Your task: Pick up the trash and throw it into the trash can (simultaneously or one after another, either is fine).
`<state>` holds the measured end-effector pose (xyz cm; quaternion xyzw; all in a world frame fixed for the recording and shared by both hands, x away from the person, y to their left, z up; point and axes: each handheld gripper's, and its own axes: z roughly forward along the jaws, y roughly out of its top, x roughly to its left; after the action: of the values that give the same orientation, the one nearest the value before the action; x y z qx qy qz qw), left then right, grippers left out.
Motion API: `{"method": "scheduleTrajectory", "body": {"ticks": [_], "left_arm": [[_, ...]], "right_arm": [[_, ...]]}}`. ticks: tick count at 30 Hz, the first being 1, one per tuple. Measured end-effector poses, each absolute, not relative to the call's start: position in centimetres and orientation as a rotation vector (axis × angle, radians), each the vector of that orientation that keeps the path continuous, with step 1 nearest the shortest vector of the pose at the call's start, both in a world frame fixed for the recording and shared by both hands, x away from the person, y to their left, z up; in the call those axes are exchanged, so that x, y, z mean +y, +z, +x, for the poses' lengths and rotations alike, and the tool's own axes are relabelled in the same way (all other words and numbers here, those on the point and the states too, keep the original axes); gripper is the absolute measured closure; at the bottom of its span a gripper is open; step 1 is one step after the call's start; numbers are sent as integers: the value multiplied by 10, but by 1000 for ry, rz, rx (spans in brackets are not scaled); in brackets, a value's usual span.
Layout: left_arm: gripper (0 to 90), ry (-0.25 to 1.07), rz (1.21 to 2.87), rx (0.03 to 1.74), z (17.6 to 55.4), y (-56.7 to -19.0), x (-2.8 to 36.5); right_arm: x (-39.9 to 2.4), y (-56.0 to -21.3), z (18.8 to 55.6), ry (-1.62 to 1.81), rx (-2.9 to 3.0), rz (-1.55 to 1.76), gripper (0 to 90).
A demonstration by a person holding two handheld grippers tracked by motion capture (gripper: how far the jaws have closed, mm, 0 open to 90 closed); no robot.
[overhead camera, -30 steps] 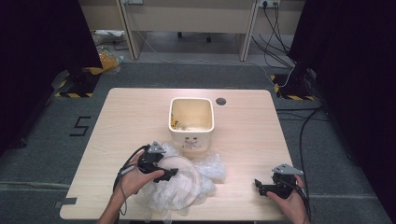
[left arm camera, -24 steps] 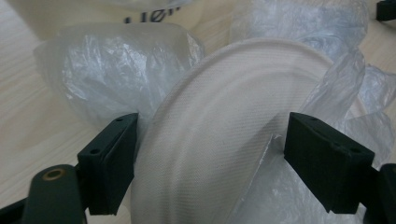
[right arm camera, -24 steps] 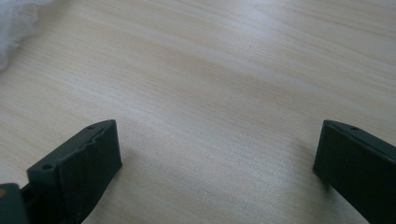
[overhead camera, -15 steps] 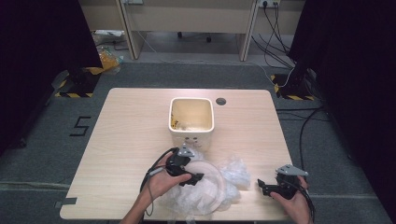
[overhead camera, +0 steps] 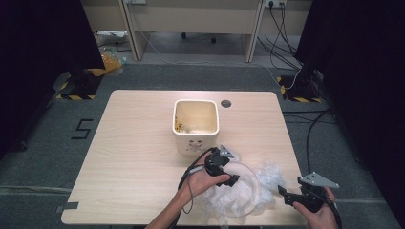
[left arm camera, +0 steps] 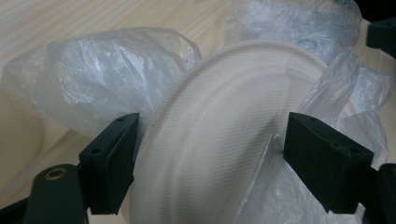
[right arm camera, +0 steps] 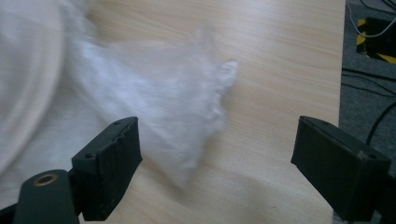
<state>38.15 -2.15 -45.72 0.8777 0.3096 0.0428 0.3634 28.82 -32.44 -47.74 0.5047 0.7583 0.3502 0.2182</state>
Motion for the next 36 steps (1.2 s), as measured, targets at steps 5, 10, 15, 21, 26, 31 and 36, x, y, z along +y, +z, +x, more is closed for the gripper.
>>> {"method": "scheduleTrajectory", "body": {"ticks": [5, 10, 15, 21, 26, 31, 36], "left_arm": [[195, 111, 2265, 797, 391, -456, -36], [194, 106, 2275, 797, 402, -455, -52], [193, 107, 2267, 808, 407, -455, -59], [189, 112, 2250, 829, 417, -456, -67], [195, 137, 2241, 843, 426, -454, -71], [200, 158, 2193, 847, 427, -442, -70], [192, 165, 2167, 831, 423, -427, -64]], "right_arm": [[-323, -467, 279, 989, 2106, 1369, 158], [-322, -462, 276, 1005, 2108, 1363, 158], [-322, -465, 276, 1002, 2122, 1367, 158], [-313, -466, 277, 1006, 2149, 1341, 158], [-307, -466, 277, 1015, 2161, 1329, 159], [-303, -467, 277, 1010, 2181, 1312, 159], [-299, -467, 277, 1010, 2188, 1310, 158]]}}
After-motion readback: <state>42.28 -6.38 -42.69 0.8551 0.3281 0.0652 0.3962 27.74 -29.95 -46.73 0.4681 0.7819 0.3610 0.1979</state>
